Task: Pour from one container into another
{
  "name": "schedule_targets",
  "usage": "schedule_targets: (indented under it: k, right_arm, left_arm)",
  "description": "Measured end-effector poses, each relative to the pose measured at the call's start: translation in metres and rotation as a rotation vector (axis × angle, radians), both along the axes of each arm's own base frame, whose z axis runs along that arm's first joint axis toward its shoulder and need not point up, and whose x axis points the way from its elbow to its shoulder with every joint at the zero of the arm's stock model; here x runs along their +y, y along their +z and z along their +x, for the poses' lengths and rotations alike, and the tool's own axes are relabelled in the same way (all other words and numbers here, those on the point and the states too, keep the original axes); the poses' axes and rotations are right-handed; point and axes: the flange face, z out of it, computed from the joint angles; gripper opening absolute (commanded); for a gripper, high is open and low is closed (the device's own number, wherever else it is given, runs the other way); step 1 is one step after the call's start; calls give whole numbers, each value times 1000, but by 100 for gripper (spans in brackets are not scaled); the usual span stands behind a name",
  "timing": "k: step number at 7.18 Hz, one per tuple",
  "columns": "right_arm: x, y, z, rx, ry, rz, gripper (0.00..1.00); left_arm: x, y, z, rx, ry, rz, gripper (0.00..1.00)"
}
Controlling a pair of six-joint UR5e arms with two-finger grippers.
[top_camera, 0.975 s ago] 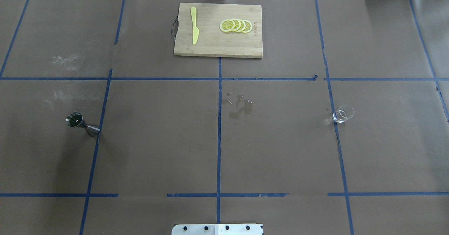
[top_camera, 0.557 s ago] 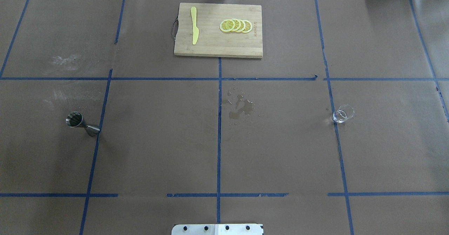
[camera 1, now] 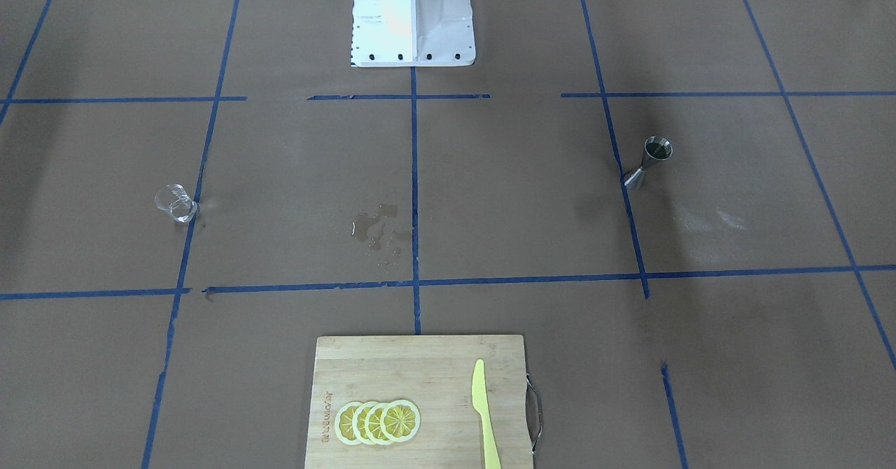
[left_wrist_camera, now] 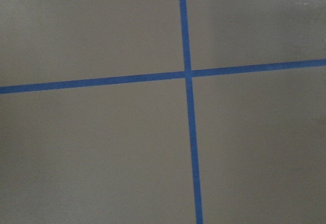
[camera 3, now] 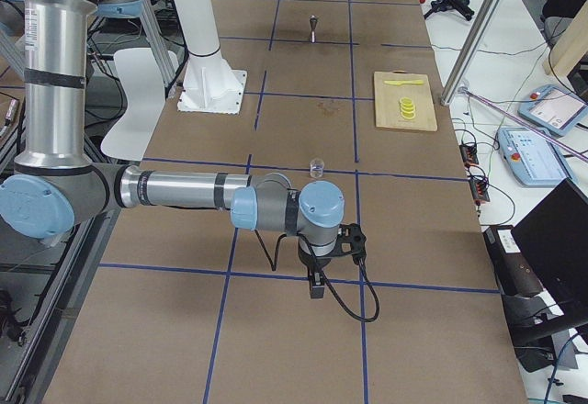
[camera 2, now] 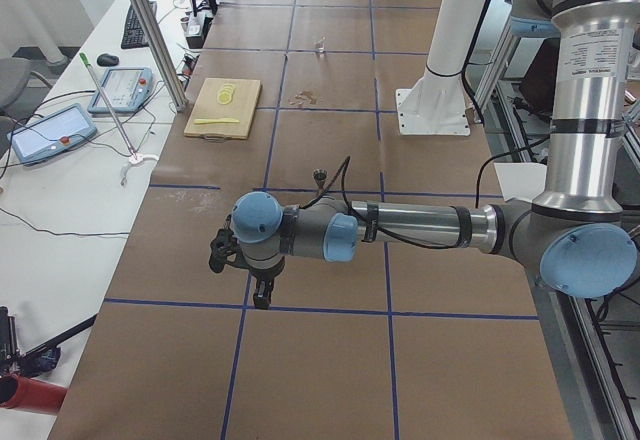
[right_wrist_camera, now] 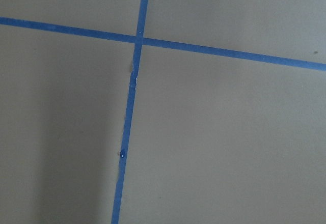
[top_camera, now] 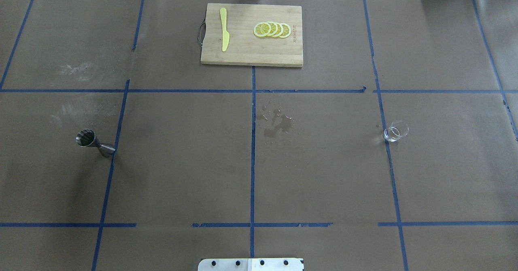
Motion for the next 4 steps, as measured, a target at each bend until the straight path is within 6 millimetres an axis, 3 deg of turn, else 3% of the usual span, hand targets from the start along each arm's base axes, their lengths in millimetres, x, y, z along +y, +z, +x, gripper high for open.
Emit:
schedule_targets:
  k: [4]
  right_arm:
    - [0,0,-1,-10,1,-5,100]
  left_arm:
    - [0,-4,0,4,-3,38,100]
